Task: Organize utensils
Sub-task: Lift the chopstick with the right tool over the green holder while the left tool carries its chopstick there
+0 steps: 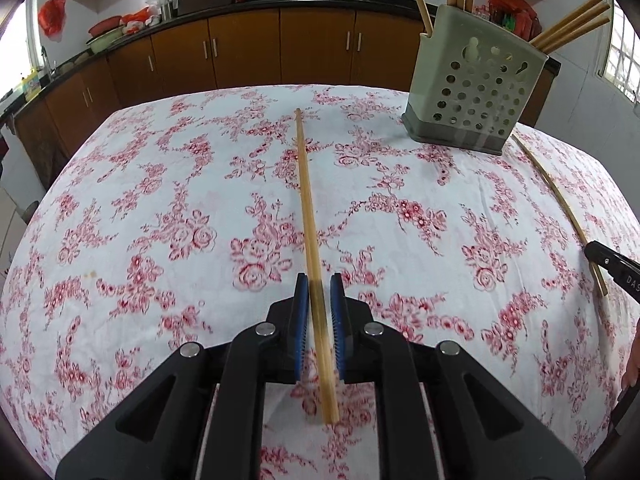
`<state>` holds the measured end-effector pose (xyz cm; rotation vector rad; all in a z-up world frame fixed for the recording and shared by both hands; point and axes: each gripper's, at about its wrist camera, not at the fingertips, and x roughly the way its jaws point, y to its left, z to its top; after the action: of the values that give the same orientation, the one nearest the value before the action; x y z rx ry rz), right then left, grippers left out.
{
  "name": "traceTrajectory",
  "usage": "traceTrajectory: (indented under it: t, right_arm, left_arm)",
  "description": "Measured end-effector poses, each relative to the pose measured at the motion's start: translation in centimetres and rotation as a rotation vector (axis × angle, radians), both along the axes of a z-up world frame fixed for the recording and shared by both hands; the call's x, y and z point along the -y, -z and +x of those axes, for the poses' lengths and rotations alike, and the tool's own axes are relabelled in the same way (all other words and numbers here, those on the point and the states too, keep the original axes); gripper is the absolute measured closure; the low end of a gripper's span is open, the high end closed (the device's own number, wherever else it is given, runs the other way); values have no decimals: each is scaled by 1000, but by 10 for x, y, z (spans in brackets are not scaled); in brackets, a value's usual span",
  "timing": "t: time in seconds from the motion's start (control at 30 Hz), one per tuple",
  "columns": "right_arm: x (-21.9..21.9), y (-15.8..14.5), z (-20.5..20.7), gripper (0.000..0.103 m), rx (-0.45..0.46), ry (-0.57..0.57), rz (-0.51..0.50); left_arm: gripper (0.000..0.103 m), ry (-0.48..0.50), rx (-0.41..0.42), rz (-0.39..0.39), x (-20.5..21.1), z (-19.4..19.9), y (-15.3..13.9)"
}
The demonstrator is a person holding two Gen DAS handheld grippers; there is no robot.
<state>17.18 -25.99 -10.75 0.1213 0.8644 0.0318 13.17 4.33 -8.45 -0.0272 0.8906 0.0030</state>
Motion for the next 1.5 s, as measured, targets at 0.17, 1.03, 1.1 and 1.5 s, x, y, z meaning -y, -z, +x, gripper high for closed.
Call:
traceTrajectory:
  t: [0.17, 1.03, 1.1, 1.5]
  right_arm:
    - [2, -9, -6, 95, 22, 3, -5]
    - [37, -146, -25, 95, 408, 57, 57]
    - [36, -153, -26, 95, 417, 37, 65]
    - [17, -260, -41, 95, 585, -142, 222]
  left_arm:
    - [95, 3, -24, -12, -3, 1, -4]
    - [96, -25, 356, -175, -24, 0, -154]
    - [96, -12, 364, -177, -22, -1, -158]
    - [96, 143, 492, -212, 17, -10, -231]
